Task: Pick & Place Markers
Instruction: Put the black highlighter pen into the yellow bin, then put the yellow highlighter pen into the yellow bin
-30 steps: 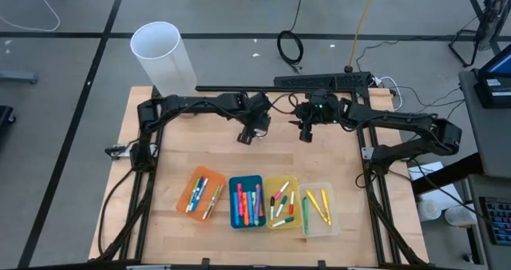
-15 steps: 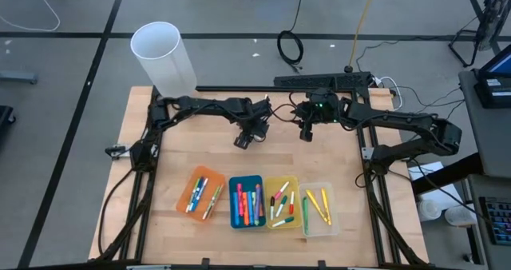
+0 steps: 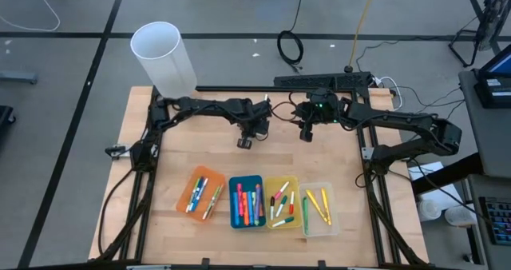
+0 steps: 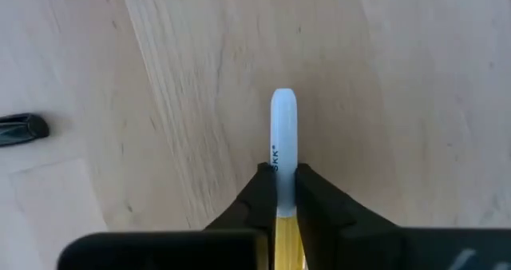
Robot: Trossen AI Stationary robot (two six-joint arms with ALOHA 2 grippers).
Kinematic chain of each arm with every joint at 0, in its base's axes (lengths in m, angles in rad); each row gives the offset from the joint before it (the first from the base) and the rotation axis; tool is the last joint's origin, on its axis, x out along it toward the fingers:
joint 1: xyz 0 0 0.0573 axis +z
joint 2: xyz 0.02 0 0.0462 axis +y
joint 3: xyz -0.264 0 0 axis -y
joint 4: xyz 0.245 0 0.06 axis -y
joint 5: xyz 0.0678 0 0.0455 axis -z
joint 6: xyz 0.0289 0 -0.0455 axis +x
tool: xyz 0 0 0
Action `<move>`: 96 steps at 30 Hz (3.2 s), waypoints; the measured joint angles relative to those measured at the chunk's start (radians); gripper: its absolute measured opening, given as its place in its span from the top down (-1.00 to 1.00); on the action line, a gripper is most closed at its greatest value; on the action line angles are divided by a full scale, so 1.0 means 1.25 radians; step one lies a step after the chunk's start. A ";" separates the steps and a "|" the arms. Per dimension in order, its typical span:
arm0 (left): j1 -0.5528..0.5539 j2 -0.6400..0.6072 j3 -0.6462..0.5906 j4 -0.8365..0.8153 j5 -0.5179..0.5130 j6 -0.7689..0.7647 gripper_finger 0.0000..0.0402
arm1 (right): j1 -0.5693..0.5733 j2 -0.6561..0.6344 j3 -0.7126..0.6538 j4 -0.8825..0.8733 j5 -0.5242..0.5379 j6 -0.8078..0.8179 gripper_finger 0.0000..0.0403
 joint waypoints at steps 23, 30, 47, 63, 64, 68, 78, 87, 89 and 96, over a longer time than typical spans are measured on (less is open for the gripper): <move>-0.318 -0.156 -0.002 0.185 0.298 -0.167 0.99 | 0.000 -0.100 0.000 -0.029 0.003 0.074 0.30; -0.356 -0.119 -0.002 0.243 0.308 -0.239 0.99 | 0.000 -0.132 0.000 -0.053 0.003 0.136 0.30; -0.285 -0.184 -0.032 0.192 0.227 -0.325 0.60 | 0.089 0.001 -0.206 0.260 -0.022 0.143 0.24; -0.092 -0.544 -0.343 0.484 0.258 -0.312 0.87 | 0.233 0.357 0.021 0.153 -0.014 -0.135 -0.12; -0.087 -0.563 -0.355 0.497 0.257 -0.312 0.88 | 0.233 0.370 0.037 0.135 -0.009 -0.146 -0.11; -0.074 -0.614 -0.395 0.495 0.257 -0.312 0.92 | 0.238 0.414 0.091 0.064 0.005 -0.199 -0.08; -0.056 -0.635 -0.431 0.488 0.252 -0.280 0.98 | 0.229 0.481 0.144 -0.076 -0.037 -0.139 0.06; -0.038 -0.635 -0.433 0.494 0.250 -0.258 0.83 | 0.224 0.482 0.142 -0.020 -0.036 0.051 0.52; -0.038 -0.635 -0.433 0.494 0.249 -0.258 0.80 | 0.222 0.483 0.141 -0.020 -0.032 0.069 0.69; -0.038 -0.635 -0.432 0.506 0.249 -0.259 0.77 | 0.219 0.457 0.138 0.005 -0.033 0.081 0.86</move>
